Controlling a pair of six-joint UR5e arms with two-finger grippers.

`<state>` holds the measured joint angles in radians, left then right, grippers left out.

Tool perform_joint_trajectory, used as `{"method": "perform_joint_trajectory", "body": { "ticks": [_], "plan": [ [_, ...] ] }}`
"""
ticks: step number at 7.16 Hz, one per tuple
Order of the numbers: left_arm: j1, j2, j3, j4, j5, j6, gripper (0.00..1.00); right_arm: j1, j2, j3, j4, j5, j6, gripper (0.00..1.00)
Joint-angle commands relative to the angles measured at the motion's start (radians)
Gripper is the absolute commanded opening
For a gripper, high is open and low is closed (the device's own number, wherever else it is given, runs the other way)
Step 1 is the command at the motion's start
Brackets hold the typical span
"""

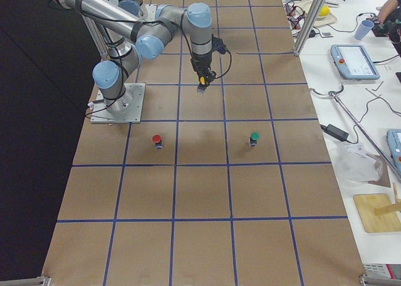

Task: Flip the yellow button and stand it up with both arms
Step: 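Carry the button away with the right gripper while the left gripper withdraws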

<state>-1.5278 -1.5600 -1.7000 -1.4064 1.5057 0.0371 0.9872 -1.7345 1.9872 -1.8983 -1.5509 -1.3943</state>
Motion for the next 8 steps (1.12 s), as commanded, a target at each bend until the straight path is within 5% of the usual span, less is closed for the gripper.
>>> {"method": "perform_joint_trajectory", "body": {
  "ticks": [1, 8],
  "plan": [
    [-0.008, -0.003, 0.036, -0.035, 0.012, -0.065, 1.0, -0.085, 0.012, 0.004, -0.004, 0.0, -0.353, 0.17],
    [-0.009, -0.043, 0.112, -0.036, -0.004, -0.068, 1.0, -0.154, 0.151, 0.004, -0.136, 0.034, -1.197, 0.17]
  ]
}}
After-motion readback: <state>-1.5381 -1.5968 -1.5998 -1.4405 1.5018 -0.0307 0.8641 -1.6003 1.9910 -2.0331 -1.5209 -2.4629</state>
